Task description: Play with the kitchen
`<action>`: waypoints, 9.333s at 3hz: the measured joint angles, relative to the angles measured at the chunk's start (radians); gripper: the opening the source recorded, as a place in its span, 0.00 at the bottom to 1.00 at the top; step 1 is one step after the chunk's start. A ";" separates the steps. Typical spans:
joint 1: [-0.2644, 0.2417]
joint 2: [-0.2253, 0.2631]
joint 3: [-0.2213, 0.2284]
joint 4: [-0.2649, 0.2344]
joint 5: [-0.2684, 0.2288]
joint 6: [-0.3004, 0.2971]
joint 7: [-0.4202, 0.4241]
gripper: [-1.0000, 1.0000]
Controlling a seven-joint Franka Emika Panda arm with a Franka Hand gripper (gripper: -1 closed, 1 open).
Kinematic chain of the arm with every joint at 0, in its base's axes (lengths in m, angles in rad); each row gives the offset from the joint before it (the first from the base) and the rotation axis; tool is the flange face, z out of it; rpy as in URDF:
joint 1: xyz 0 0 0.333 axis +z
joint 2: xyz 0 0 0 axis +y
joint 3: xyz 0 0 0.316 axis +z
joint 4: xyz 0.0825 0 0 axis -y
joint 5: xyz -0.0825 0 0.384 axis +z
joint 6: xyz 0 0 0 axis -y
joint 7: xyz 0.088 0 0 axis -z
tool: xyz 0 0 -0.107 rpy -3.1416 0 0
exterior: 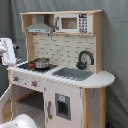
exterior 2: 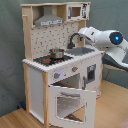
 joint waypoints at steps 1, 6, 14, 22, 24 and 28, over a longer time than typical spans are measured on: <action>-0.056 0.031 0.000 0.063 0.053 -0.025 0.014 1.00; -0.275 0.236 0.095 0.281 0.306 -0.218 0.202 1.00; -0.753 0.564 0.464 0.699 0.442 -0.465 0.233 1.00; -0.977 0.591 0.538 0.860 0.488 -0.854 0.152 0.00; -0.945 0.594 0.416 0.730 0.480 -0.877 0.050 0.00; -0.684 0.585 0.210 0.425 0.455 -0.823 -0.021 0.00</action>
